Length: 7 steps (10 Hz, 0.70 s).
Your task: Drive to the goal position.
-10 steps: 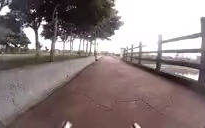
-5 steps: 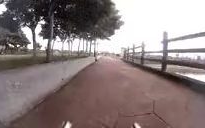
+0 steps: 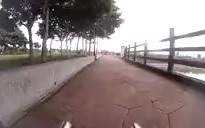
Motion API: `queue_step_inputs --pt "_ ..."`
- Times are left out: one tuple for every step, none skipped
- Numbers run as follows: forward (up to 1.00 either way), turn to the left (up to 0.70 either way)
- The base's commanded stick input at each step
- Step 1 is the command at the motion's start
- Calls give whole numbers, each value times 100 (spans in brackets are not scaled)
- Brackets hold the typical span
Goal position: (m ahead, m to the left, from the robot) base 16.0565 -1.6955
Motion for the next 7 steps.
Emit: queue_step_inputs --pt "70 0" --pt "70 0" --pt "70 0" --pt "70 0" --pt "70 0" --pt "70 0" --pt "70 0"
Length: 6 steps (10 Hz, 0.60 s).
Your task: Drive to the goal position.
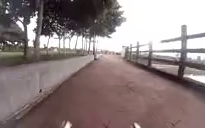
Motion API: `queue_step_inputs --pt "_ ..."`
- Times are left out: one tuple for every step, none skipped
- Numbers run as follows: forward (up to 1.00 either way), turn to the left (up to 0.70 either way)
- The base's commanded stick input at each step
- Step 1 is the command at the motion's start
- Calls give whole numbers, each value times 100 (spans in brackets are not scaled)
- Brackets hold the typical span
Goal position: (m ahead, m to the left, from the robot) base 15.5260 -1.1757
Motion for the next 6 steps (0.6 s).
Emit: queue_step_inputs --pt "70 0" --pt "70 0" --pt "70 0" --pt "70 0" --pt "70 0" --pt "70 0"
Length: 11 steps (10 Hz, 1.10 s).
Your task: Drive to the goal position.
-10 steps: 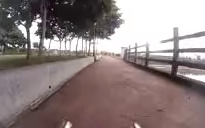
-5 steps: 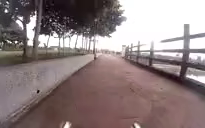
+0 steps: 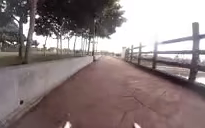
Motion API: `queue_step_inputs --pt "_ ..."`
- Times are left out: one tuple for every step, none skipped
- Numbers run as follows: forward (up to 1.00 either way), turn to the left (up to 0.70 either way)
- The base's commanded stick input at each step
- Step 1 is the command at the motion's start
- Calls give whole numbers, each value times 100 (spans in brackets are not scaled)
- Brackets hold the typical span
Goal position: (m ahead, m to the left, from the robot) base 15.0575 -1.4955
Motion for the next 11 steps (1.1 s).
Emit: queue_step_inputs --pt "70 0" --pt "70 0" --pt "70 0" --pt "70 0" --pt "70 0" --pt "70 0" --pt "70 0" --pt "70 0" --pt "70 0" --pt "70 0" --pt "70 0"
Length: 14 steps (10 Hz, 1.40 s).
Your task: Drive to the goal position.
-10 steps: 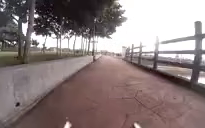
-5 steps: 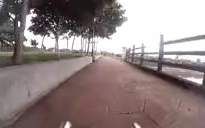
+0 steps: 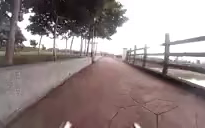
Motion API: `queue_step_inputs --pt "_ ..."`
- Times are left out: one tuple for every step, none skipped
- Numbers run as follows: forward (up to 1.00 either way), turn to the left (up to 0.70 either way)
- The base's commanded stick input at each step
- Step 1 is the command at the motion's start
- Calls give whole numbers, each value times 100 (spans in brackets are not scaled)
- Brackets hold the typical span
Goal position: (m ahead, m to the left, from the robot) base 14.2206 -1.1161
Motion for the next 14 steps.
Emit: queue_step_inputs --pt "70 0" --pt "70 0" --pt "70 0" --pt "70 0" --pt "70 0" --pt "70 0" --pt "70 0" --pt "70 0" --pt "70 0" --pt "70 0" --pt "70 0" --pt "70 0" --pt "70 0" --pt "70 0"
